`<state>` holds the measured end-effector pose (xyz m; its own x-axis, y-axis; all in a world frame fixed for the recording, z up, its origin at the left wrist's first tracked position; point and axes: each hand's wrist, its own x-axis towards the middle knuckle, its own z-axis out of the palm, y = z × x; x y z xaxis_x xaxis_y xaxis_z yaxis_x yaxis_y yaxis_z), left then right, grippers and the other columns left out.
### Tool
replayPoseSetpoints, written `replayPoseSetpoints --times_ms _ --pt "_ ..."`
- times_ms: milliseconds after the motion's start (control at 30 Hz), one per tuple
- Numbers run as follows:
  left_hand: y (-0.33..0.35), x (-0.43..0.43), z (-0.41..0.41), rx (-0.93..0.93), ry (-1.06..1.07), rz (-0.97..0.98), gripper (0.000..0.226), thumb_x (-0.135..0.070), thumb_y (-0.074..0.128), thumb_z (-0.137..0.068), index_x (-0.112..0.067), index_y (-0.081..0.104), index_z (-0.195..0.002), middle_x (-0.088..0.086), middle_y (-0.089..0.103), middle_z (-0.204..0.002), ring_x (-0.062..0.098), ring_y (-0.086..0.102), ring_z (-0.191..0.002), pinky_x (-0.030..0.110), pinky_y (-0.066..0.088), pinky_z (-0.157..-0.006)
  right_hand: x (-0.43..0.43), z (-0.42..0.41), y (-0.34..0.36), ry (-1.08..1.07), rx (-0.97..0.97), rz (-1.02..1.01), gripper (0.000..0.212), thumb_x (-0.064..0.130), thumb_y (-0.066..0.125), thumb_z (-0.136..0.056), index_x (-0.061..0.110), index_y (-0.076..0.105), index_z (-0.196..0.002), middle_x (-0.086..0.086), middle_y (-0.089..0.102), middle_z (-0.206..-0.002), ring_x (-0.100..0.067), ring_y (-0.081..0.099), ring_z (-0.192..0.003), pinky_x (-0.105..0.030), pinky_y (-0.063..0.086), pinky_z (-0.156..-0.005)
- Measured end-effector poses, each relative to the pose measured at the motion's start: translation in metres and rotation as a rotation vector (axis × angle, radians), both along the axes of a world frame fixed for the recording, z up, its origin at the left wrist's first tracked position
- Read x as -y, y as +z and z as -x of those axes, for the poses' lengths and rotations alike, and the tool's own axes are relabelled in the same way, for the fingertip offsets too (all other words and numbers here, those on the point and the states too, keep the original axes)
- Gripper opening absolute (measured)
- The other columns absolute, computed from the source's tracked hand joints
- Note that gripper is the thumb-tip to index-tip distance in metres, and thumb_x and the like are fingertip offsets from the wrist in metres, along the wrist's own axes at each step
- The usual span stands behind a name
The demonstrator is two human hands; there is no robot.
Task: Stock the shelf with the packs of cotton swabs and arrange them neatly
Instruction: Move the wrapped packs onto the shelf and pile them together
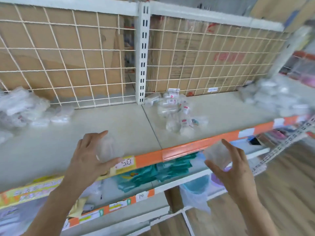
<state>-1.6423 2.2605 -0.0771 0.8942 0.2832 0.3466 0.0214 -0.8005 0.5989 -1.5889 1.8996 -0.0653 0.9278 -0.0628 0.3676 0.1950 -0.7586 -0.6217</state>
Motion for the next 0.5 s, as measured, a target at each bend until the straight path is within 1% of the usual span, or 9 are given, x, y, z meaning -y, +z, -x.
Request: replayPoseSetpoints --times_ms 67,133,200,233,267,333,400,467,500 --pt "-0.002 0.031 -0.011 -0.007 -0.065 -0.013 0.095 -0.073 0.056 -0.052 -0.020 0.051 -0.131 -0.002 0.047 -0.114 0.019 0.042 -0.102 0.035 0.039 -0.090 0.036 0.012 -0.004 -0.049 -0.012 -0.011 0.074 0.030 0.084 -0.066 0.026 0.049 -0.132 0.001 0.050 -0.118 -0.029 0.056 -0.100 -0.032 0.039 -0.074" --pt "-0.002 0.065 -0.022 -0.009 -0.131 -0.020 0.093 -0.068 0.068 -0.054 -0.021 0.049 -0.132 -0.001 0.046 -0.115 0.021 0.042 -0.105 0.037 0.039 -0.090 0.073 0.026 -0.007 -0.103 0.009 -0.001 0.074 0.035 0.083 -0.066 0.029 0.049 -0.131 0.004 0.049 -0.117 -0.028 0.055 -0.104 -0.035 0.043 -0.075" --pt "-0.001 0.098 -0.032 -0.015 -0.186 -0.014 0.090 -0.049 0.085 -0.058 -0.021 0.048 -0.134 0.000 0.045 -0.118 0.022 0.041 -0.109 0.037 0.037 -0.092 0.106 0.038 -0.009 -0.170 -0.005 0.014 0.074 0.038 0.083 -0.066 0.031 0.048 -0.131 0.004 0.050 -0.122 -0.027 0.054 -0.108 -0.034 0.043 -0.076" --pt "0.000 0.115 -0.037 -0.011 -0.215 -0.017 0.087 -0.040 0.087 -0.059 -0.020 0.047 -0.134 0.001 0.045 -0.119 0.024 0.041 -0.111 0.037 0.037 -0.093 0.122 0.044 -0.009 -0.206 -0.020 0.020 0.075 0.037 0.083 -0.066 0.030 0.048 -0.132 0.003 0.050 -0.123 -0.027 0.054 -0.109 -0.032 0.041 -0.074" --pt "0.000 0.131 -0.042 -0.007 -0.242 -0.022 0.086 -0.037 0.086 -0.060 -0.019 0.047 -0.134 0.001 0.045 -0.120 0.025 0.042 -0.112 0.038 0.037 -0.093 0.138 0.048 -0.009 -0.239 -0.022 0.027 0.075 0.036 0.083 -0.065 0.029 0.048 -0.132 0.003 0.051 -0.122 -0.026 0.054 -0.109 -0.030 0.039 -0.072" --pt "0.002 0.163 -0.053 0.002 -0.304 -0.024 0.085 -0.040 0.083 -0.059 -0.018 0.048 -0.134 0.003 0.045 -0.121 0.026 0.042 -0.112 0.040 0.039 -0.092 0.168 0.058 -0.005 -0.303 -0.018 0.036 0.075 0.037 0.082 -0.065 0.030 0.049 -0.132 0.004 0.051 -0.119 -0.025 0.054 -0.109 -0.029 0.036 -0.071" --pt "0.006 0.189 -0.061 0.001 -0.370 -0.013 0.086 -0.045 0.079 -0.058 -0.020 0.047 -0.133 0.001 0.045 -0.121 0.023 0.042 -0.112 0.040 0.040 -0.091 0.188 0.066 -0.004 -0.349 -0.028 0.036 0.074 0.039 0.081 -0.066 0.032 0.048 -0.132 0.008 0.049 -0.118 -0.021 0.052 -0.110 -0.029 0.035 -0.071" --pt "0.009 0.213 -0.073 0.003 -0.439 0.001 0.085 -0.041 0.083 -0.058 -0.021 0.048 -0.133 -0.001 0.044 -0.121 0.020 0.041 -0.112 0.036 0.038 -0.092 0.205 0.072 -0.003 -0.391 -0.028 0.042 0.075 0.041 0.081 -0.066 0.034 0.047 -0.132 0.016 0.044 -0.113 -0.018 0.051 -0.108 -0.028 0.035 -0.071" --pt "0.011 0.224 -0.080 0.013 -0.478 -0.002 0.085 -0.037 0.086 -0.057 -0.021 0.049 -0.131 -0.002 0.045 -0.121 0.020 0.041 -0.113 0.034 0.036 -0.093 0.213 0.073 -0.003 -0.412 -0.022 0.041 0.074 0.041 0.081 -0.066 0.034 0.047 -0.132 0.018 0.042 -0.111 -0.019 0.052 -0.105 -0.029 0.035 -0.070"
